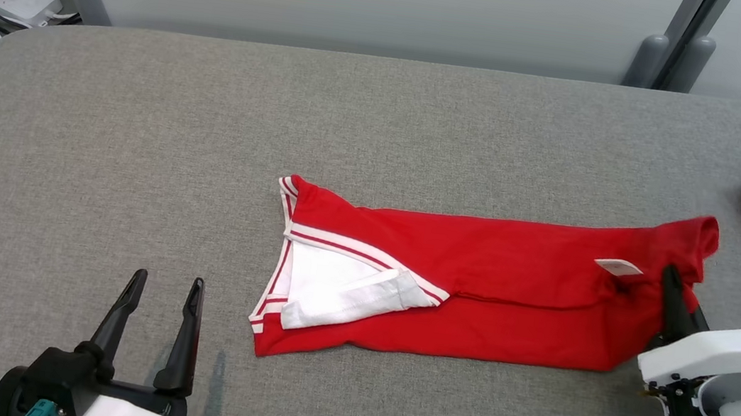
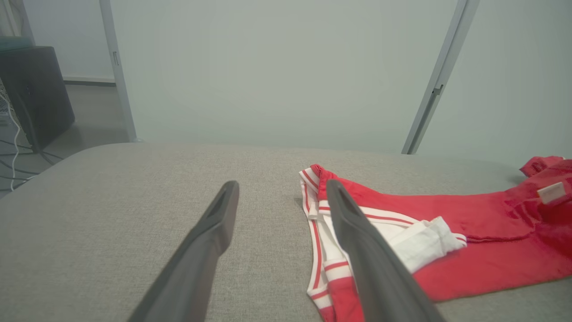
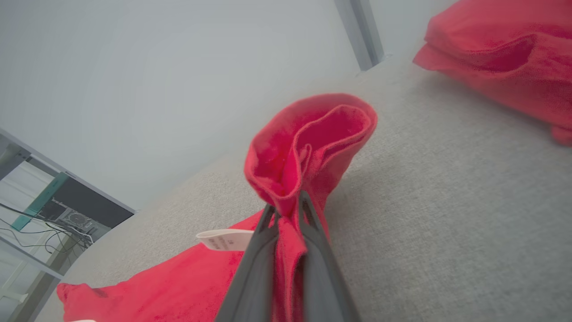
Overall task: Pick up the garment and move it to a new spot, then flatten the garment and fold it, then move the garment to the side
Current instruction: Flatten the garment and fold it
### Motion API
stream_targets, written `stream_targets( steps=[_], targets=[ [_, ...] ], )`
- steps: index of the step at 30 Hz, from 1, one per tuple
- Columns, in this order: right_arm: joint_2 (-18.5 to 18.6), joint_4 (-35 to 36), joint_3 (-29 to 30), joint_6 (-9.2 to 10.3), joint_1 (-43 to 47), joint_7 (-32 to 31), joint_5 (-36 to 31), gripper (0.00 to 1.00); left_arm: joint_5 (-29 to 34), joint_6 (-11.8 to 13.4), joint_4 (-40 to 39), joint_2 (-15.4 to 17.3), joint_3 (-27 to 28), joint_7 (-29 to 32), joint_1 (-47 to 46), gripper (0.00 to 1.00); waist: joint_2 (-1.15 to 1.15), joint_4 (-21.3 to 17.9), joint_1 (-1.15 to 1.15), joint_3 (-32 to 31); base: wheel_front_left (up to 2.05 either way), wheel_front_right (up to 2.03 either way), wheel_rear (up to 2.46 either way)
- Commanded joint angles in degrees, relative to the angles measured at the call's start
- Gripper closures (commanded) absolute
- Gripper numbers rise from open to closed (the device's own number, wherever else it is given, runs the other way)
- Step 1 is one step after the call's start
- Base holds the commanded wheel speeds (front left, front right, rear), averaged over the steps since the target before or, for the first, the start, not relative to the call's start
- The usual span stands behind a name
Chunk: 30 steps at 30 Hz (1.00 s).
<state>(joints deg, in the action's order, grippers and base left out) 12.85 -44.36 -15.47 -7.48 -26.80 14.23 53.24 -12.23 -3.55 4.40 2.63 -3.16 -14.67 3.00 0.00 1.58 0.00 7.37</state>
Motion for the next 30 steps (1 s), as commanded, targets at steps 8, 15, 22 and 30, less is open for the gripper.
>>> stream_targets(
  steps=[8, 15, 22, 30],
  targets=[
    [1.54, 13.41, -8.68, -0.01, 1.86, 0.76, 3.39, 1.00, -0.87, -0.24, -0.43, 0.25, 0.21, -0.33, -1.78, 0.00, 0.00, 2.22, 0.00, -0.62, 0.00, 0.00, 0.00],
    [1.11, 16.82, -14.19, -0.01, 1.04, 0.62, 3.34, 1.00, -1.49, 0.10, -0.25, 0.25, -0.52, -0.33, -1.90, 0.00, 0.00, 5.18, 0.00, -0.79, 0.00, 0.00, 0.00],
    [-1.58, 15.63, -19.60, -0.01, -1.50, -0.71, 3.23, 1.00, -2.19, 0.26, 0.00, 0.25, -1.49, -0.33, -2.13, 0.00, 0.00, 8.98, 0.00, -0.81, 0.00, 0.00, 0.00],
    [-5.68, 10.36, -23.81, -0.01, -5.51, -0.49, 4.17, 1.00, -2.85, 0.67, 0.22, 0.25, -2.41, -0.33, -2.53, 0.00, 0.00, 13.52, 0.00, -0.36, 0.00, 0.00, 0.00]
  ],
)
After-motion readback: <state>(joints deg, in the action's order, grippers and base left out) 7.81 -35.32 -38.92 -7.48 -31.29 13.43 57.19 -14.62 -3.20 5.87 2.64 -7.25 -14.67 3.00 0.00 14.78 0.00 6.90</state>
